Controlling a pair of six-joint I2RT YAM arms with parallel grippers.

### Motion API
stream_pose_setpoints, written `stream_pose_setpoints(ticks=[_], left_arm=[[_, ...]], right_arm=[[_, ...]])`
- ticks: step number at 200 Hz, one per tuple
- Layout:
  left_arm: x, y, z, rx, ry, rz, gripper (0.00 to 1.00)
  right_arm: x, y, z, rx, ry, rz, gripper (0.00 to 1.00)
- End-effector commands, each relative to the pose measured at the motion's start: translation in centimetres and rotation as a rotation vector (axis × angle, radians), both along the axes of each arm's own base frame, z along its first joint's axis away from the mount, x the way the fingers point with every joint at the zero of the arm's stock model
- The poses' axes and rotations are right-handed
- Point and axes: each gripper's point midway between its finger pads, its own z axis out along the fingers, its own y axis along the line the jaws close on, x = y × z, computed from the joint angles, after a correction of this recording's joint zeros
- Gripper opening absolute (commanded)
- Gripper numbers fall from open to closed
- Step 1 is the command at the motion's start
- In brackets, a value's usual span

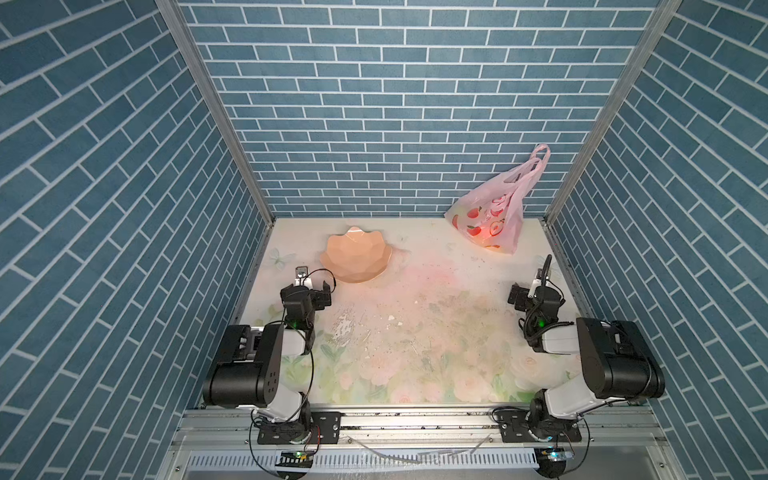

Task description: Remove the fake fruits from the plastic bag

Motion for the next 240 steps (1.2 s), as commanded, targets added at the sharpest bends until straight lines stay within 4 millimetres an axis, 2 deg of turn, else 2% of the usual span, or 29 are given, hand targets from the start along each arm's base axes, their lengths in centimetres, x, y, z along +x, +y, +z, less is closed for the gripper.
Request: stream_pose_setpoints(ticks=[1, 175, 193, 240], left_arm=[[0.54, -0.18, 0.85, 0.005, -0.028, -0.006, 0.99], [0.5, -0.18, 0.8, 0.005, -0.026, -0.006, 0.99], [0.5, -0.18, 0.79, 0.005, -0.026, -0.006, 0.99], [0.45, -0.21, 0.78, 0.004, -0.028, -0.008, 0.99]], right_arm=[[0.88, -0.06, 1.31, -0.006, -0.036, 0.007, 0.99], [0.9, -0.08, 1.34, -0.008, -0.038, 0.007, 0.99], [1.1, 0.6, 1.23, -0.004, -0.028, 0.049, 0.99], [1.08, 0.7, 1.17, 0.001, -0.027, 0.053, 0.99]])
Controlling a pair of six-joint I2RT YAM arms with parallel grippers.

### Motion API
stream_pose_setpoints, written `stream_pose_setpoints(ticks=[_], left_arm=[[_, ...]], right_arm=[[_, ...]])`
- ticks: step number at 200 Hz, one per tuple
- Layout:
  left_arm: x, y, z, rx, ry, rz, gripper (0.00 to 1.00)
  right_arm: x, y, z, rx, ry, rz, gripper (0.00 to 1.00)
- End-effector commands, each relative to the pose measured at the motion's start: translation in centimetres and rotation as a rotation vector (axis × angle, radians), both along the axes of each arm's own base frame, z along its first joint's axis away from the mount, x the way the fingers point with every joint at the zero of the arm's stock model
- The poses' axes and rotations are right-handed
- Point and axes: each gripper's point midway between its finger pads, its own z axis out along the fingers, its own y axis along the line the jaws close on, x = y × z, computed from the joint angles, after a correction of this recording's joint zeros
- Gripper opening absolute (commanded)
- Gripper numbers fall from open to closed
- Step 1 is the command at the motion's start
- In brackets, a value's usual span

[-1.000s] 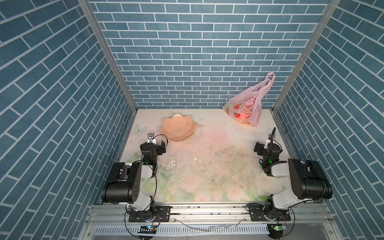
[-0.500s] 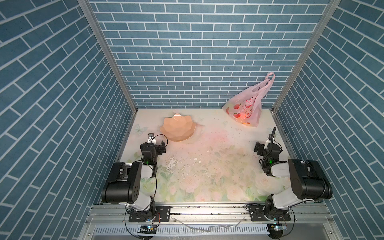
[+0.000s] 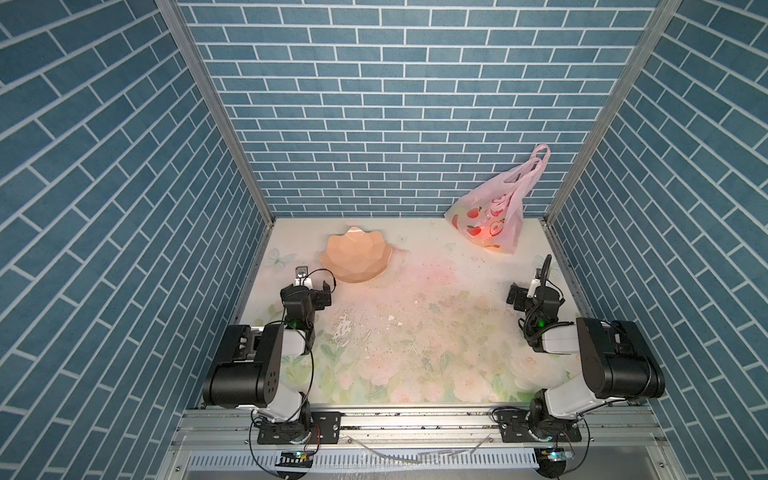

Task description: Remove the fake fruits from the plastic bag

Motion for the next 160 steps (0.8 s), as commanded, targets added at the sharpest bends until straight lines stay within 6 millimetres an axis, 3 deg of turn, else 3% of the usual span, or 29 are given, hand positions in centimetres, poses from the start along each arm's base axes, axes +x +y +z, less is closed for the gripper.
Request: stream_pose_setpoints(ticks=[1, 30, 50, 67, 82, 104, 114, 132, 135, 160], left_arm=[[0.5, -0.2, 0.8, 0.003, -0.029, -0.008, 0.99], [-0.1, 0.1, 1.9, 0.006, -0.059, 0.014, 0.99], [-1.0, 1.2, 4.6, 0.008, -0.072, 0.076, 0.99], [-1.8, 2.4, 7.0, -0.03, -0.034, 0.173, 0.99], [-3.0, 3.9, 9.0, -0.122, -0.008, 0.309, 0.99], [-5.9, 6.2, 9.6, -0.313, 0.019, 0.573, 0.99], [-5.9, 5.9, 10.0, -0.401, 0.017, 0.553, 0.99], [-4.9, 3.6, 11.4, -0.483, 0.014, 0.387, 0.99], [-4.7, 3.4, 12.6, -0.489, -0.003, 0.366, 0.99], [-4.7, 1.7, 15.2, -0.513, 0.045, 0.276, 0.99]], right_arm=[[1.0, 0.1, 1.2, -0.01, -0.028, 0.019, 0.99], [1.0, 0.1, 1.2, -0.01, -0.029, 0.02, 0.99], [0.9, 0.3, 1.6, -0.013, -0.038, 0.033, 0.99], [0.8, 0.0, 3.0, -0.013, -0.016, 0.017, 0.99], [0.6, -1.2, 4.5, 0.024, 0.08, -0.082, 0.99], [0.4, -1.2, 6.3, 0.1, 0.158, -0.124, 0.99], [0.1, -1.0, 7.0, 0.155, 0.167, -0.141, 0.99], [-0.2, 1.1, 7.6, 0.251, 0.179, -0.055, 0.99], [-0.1, 1.6, 7.7, 0.266, 0.181, -0.03, 0.99], [0.3, 6.0, 8.9, 0.427, 0.215, 0.174, 0.99]])
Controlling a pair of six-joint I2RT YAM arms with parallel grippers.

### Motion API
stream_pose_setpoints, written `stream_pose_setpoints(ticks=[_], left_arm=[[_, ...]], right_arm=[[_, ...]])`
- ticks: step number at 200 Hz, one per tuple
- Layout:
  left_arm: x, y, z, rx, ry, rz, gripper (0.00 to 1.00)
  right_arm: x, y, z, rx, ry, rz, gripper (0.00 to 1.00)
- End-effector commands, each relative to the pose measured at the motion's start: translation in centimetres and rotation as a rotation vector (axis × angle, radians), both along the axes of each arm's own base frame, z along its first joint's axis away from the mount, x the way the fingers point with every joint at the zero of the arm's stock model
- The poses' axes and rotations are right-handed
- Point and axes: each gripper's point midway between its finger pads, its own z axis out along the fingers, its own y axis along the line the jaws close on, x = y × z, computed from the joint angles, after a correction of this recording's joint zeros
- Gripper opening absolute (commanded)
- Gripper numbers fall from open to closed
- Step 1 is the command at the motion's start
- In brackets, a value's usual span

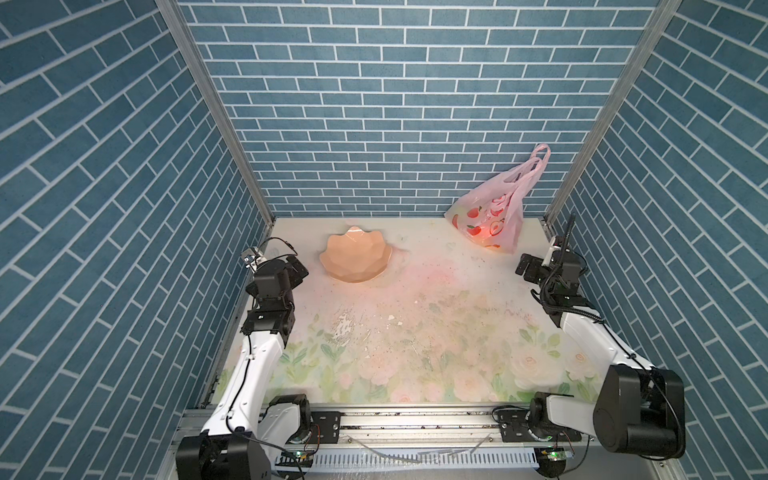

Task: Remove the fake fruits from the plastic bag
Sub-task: 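Reach the right gripper toward the peach bowl while the left arm rises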

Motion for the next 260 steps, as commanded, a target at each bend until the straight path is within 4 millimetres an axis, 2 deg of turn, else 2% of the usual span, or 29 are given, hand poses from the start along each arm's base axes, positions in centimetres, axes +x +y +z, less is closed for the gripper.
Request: stream_pose_setpoints(ticks=[1, 21, 37, 63, 80, 104, 127, 162, 188, 216, 256, 260], left_arm=[[-0.6, -2.4, 0.8, -0.105, 0.071, -0.113, 0.99], [-0.3, -4.7, 2.8, -0.13, 0.069, -0.242, 0.99], [-0.5, -5.8, 4.3, -0.134, 0.068, -0.314, 0.99], [-1.6, -6.3, 6.6, -0.068, 0.09, -0.374, 0.99], [-2.3, -6.1, 7.2, -0.018, 0.118, -0.387, 0.99], [-2.5, -6.2, 6.1, -0.017, 0.114, -0.394, 0.99], [-2.7, -6.1, 4.4, -0.025, 0.148, -0.383, 0.99], [-3.0, -6.3, 4.2, -0.027, 0.176, -0.399, 0.99], [-3.4, -6.5, 4.2, -0.029, 0.166, -0.41, 0.99], [-3.4, -6.6, 4.2, -0.034, 0.167, -0.416, 0.99], [-3.6, -6.8, 4.3, -0.035, 0.162, -0.422, 0.99], [-3.6, -6.8, 4.4, -0.037, 0.159, -0.422, 0.99]], right_arm=[[-1.4, 4.4, -2.1, 0.222, 0.15, 0.172, 0.99], [-1.6, 7.3, -1.1, 0.338, 0.123, 0.267, 0.99], [-1.9, 9.3, -0.7, 0.335, 0.132, 0.294, 0.99], [-2.4, 13.4, -0.5, 0.267, 0.169, 0.347, 0.99], [-2.1, 16.0, -0.9, 0.277, 0.19, 0.366, 0.89], [-1.4, 20.3, -2.1, 0.305, 0.229, 0.389, 0.81], [-0.4, 24.7, -4.1, 0.301, 0.286, 0.399, 0.76], [1.2, 32.7, -5.4, 0.398, 0.291, 0.473, 0.71], [2.5, 37.6, -5.7, 0.447, 0.305, 0.524, 0.69], [3.7, 40.9, -6.0, 0.497, 0.316, 0.549, 0.69], [5.2, 43.2, -7.5, 0.534, 0.347, 0.551, 0.69], [5.4, 43.5, -7.0, 0.542, 0.339, 0.557, 0.69]])
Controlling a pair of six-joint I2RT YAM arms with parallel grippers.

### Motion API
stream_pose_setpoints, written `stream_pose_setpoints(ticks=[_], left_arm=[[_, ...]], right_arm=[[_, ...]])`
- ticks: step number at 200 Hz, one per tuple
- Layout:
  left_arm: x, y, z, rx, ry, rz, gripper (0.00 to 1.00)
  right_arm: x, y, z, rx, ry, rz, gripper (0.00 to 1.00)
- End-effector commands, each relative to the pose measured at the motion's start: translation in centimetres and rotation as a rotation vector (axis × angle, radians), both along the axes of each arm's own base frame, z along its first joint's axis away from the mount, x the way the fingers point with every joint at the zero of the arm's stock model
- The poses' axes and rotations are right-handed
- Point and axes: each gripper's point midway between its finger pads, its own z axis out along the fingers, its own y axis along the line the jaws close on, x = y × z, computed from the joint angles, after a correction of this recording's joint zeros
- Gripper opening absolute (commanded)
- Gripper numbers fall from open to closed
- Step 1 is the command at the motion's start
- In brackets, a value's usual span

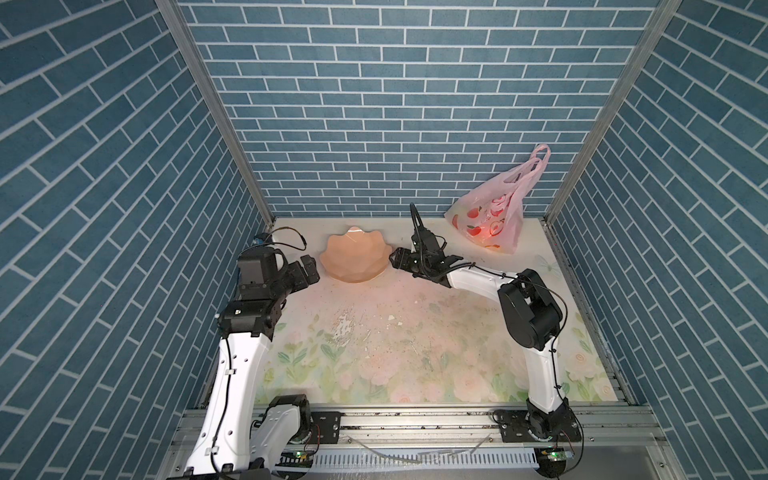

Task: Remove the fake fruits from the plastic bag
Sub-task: 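Reach the right gripper toward the peach bowl while the left arm rises, then grip the peach bowl rim with the right gripper and drag it nearer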

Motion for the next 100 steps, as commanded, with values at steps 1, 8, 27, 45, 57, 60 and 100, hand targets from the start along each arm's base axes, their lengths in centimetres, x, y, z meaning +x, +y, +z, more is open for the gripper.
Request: stream_pose_setpoints(ticks=[1, 8, 27, 45, 57, 60, 100], left_arm=[[-0.5, -0.3, -0.3, 0.001, 0.007, -0.018, 0.99], [-0.4, -0.4, -0.4, -0.002, 0.007, -0.022, 0.99], [-0.4, -0.5, -0.3, -0.008, 0.004, -0.027, 0.99], [-0.4, -0.6, -0.2, -0.011, 0.003, -0.033, 0.99], [-0.4, -0.5, -0.2, -0.009, 0.002, -0.033, 0.99], [-0.4, -0.5, -0.2, -0.008, 0.001, -0.032, 0.99], [-0.5, -0.4, -0.1, -0.01, 0.0, -0.03, 0.99]], right_arm=[[1.0, 1.8, -0.5, 0.056, 0.044, -0.012, 0.69], [1.1, 2.2, -1.5, 0.057, 0.062, -0.006, 0.69], [1.5, 3.5, -2.3, 0.07, 0.084, 0.011, 0.67], [1.4, 4.3, -3.3, 0.06, 0.11, 0.023, 0.65], [1.3, 4.7, -3.8, 0.059, 0.121, 0.026, 0.64], [1.3, 4.8, -4.0, 0.058, 0.126, 0.027, 0.63], [0.9, 5.5, -5.1, 0.065, 0.153, 0.036, 0.5]])
